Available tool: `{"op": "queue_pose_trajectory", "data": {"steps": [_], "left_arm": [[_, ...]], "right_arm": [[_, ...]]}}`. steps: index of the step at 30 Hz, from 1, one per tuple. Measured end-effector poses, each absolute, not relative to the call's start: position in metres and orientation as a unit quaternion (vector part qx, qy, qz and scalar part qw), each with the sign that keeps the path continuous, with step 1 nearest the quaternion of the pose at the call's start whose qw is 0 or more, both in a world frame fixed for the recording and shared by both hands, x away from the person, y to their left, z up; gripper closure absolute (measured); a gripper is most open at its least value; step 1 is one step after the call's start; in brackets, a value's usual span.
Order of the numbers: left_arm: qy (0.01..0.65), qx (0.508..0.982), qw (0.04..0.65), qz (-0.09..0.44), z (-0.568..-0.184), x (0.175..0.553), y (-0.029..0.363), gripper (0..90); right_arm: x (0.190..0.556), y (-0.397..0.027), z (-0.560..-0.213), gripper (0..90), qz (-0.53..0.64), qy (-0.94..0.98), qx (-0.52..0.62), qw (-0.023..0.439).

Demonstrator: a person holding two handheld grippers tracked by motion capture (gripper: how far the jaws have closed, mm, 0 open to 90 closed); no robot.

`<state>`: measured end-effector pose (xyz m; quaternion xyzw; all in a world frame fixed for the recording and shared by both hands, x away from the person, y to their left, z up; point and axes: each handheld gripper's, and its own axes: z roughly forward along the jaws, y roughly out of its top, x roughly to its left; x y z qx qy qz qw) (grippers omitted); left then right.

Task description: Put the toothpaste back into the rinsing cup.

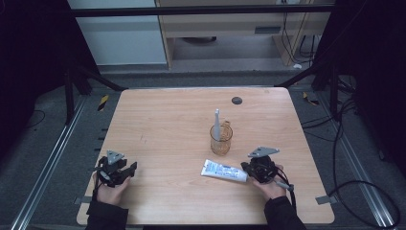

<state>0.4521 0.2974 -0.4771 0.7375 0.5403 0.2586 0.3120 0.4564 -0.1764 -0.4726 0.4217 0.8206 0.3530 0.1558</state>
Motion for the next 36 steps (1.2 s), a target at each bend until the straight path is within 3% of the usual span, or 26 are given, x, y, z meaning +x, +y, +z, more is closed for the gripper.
{"op": "queue_pose_trajectory", "data": {"steps": [18,30,36], "left_arm": [[0.540,0.738,0.312,0.258,-0.477,0.452,0.297,54.2],[0.539,0.739,0.311,0.259,-0.477,0.452,0.296,53.7],[0.539,0.739,0.311,0.259,-0.478,0.452,0.296,53.5]], "right_arm": [[0.430,-0.173,-0.468,88.7,0.360,0.823,0.413,0.151],[0.445,-0.155,-0.444,60.8,0.353,0.828,0.410,0.149],[0.451,-0.146,-0.440,55.2,0.351,0.832,0.405,0.143]]}}
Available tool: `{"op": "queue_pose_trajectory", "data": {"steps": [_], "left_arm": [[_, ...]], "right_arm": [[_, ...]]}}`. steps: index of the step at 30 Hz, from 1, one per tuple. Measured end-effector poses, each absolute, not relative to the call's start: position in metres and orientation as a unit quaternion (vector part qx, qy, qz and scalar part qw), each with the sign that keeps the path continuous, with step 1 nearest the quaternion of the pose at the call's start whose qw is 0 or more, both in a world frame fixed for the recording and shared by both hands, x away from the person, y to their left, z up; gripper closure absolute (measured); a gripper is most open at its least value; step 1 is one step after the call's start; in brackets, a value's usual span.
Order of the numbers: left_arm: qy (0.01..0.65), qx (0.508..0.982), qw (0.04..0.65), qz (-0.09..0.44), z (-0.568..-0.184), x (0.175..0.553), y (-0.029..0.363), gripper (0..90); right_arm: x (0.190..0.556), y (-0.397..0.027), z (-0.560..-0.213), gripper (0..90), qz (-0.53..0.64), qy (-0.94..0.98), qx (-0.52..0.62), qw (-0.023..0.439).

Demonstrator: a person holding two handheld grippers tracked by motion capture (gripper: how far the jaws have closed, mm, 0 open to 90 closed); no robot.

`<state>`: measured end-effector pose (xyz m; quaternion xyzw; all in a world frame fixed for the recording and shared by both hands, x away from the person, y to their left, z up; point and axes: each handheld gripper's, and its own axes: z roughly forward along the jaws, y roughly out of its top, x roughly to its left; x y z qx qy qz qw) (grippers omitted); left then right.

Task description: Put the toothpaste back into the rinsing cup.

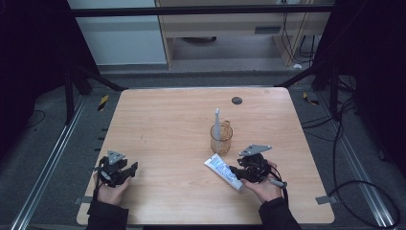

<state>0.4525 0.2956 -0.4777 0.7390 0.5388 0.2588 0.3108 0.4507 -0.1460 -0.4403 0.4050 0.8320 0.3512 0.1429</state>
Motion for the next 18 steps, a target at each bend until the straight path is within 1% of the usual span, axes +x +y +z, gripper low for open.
{"op": "queue_pose_trajectory", "data": {"steps": [8,18], "left_arm": [[0.539,0.739,0.310,0.259,-0.478,0.453,0.295,52.9],[0.537,0.740,0.310,0.260,-0.478,0.453,0.295,51.5]], "right_arm": [[0.459,-0.132,-0.437,50.2,0.343,0.841,0.395,0.140],[0.467,-0.122,-0.440,41.6,0.333,0.845,0.397,0.136]]}}
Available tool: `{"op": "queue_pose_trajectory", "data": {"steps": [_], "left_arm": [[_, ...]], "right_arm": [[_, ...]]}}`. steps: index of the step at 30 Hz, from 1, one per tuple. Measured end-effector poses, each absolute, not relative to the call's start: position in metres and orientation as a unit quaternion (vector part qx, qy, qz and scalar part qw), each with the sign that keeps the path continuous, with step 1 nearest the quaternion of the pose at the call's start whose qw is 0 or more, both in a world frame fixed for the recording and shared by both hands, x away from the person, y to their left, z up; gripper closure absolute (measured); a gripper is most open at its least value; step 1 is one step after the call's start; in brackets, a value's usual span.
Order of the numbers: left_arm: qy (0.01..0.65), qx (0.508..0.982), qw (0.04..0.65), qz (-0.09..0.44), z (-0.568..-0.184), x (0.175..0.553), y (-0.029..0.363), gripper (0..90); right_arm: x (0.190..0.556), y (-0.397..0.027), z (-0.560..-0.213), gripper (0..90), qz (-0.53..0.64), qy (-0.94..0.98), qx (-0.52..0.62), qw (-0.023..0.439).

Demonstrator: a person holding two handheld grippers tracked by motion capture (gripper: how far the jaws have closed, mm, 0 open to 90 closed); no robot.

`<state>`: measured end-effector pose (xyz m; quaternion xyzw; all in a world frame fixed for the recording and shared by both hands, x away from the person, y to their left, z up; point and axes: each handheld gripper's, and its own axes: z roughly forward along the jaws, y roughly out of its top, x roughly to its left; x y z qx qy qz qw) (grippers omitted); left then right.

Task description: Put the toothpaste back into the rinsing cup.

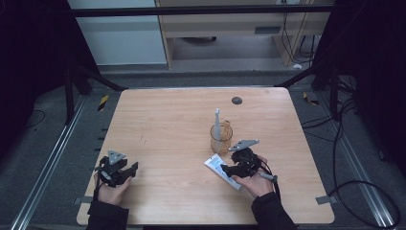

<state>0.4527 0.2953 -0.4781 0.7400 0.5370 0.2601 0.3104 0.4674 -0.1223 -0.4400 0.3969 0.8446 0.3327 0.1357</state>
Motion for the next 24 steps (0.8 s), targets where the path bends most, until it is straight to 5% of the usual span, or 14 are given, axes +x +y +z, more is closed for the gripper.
{"op": "queue_pose_trajectory", "data": {"steps": [24], "left_arm": [[0.536,0.741,0.310,0.260,-0.478,0.453,0.296,51.4]], "right_arm": [[0.479,-0.099,-0.463,36.5,0.272,0.870,0.395,0.114]]}}
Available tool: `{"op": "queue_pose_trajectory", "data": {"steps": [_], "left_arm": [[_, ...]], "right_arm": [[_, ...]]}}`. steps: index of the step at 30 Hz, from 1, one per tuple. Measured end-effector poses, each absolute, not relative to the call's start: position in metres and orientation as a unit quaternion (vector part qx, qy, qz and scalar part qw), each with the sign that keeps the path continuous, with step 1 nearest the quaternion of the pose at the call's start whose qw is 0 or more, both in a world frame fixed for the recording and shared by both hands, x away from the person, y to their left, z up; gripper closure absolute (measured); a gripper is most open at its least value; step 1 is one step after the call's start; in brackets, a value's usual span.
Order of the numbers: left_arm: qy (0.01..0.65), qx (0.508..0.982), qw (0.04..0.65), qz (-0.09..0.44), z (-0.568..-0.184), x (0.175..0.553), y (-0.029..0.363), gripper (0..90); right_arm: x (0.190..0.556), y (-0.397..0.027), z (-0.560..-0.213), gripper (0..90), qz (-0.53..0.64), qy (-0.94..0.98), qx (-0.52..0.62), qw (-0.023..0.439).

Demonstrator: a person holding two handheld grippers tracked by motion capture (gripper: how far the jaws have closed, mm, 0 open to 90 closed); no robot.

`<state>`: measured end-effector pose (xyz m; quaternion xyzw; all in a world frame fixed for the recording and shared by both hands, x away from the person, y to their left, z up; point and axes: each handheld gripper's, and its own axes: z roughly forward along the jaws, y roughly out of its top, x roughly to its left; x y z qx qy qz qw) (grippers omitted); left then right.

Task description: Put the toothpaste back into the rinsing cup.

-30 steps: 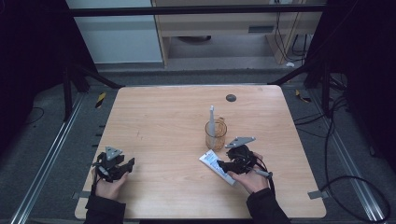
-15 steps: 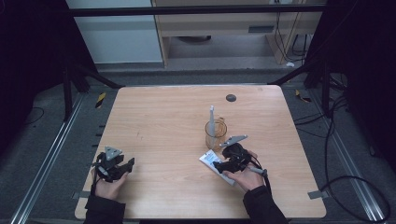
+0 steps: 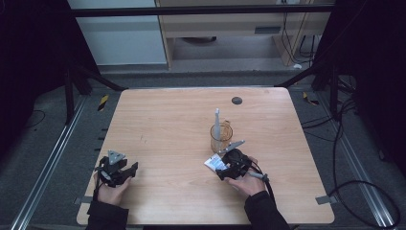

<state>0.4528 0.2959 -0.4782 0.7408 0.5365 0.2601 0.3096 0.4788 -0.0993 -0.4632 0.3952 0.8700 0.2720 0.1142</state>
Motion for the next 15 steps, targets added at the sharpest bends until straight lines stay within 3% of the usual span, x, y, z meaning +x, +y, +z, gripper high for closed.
{"op": "queue_pose_trajectory", "data": {"steps": [15], "left_arm": [[0.537,0.741,0.309,0.259,-0.478,0.453,0.296,51.4]], "right_arm": [[0.486,-0.093,-0.475,41.1,0.240,0.881,0.397,0.097]]}}
